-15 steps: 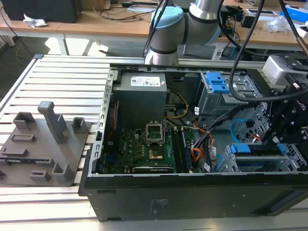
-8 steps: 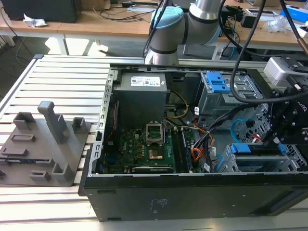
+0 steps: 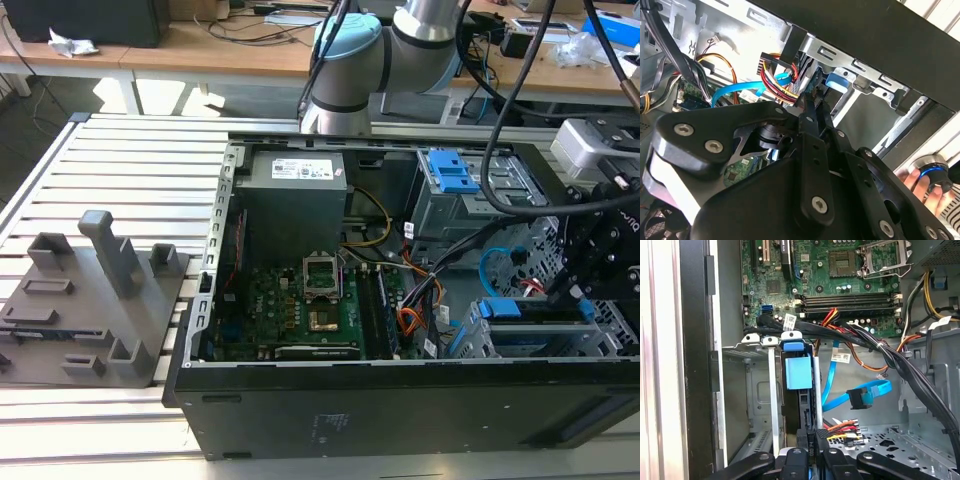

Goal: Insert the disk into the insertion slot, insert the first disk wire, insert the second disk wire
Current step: 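Insert the first disk wire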

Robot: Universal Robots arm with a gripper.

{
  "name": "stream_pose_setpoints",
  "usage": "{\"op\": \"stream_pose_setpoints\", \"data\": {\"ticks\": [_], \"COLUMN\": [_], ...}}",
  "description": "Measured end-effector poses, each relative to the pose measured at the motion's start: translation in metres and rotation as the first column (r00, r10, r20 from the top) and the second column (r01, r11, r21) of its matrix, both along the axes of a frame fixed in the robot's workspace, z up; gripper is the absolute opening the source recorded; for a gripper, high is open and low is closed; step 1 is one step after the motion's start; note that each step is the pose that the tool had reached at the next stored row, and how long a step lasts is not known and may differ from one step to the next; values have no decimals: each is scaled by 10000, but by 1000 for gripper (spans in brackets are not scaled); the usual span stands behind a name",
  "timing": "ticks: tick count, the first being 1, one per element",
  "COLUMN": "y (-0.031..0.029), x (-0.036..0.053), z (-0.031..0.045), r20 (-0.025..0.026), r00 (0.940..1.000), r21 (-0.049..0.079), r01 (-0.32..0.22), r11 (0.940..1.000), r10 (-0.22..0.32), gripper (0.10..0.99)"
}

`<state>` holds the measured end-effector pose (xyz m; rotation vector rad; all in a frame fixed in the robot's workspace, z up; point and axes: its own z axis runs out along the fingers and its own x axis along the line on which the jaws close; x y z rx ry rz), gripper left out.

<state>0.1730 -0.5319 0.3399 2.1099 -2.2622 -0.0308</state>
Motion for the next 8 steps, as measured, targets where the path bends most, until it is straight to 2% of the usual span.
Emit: {"op": "stream_pose_setpoints", "data": {"ticks": [2,4,8], "y": [0,0,-2], "x": [0,-4,-20], "z": [49,46,15], "r20": [-1,-2,-1], "r00": [10000,10000,10000], "r21": [-4,55,67], "r01": [0,-1,-1], "r11": [10000,10000,10000], "r10": [0,1,1], "gripper": [180,180,180]}}
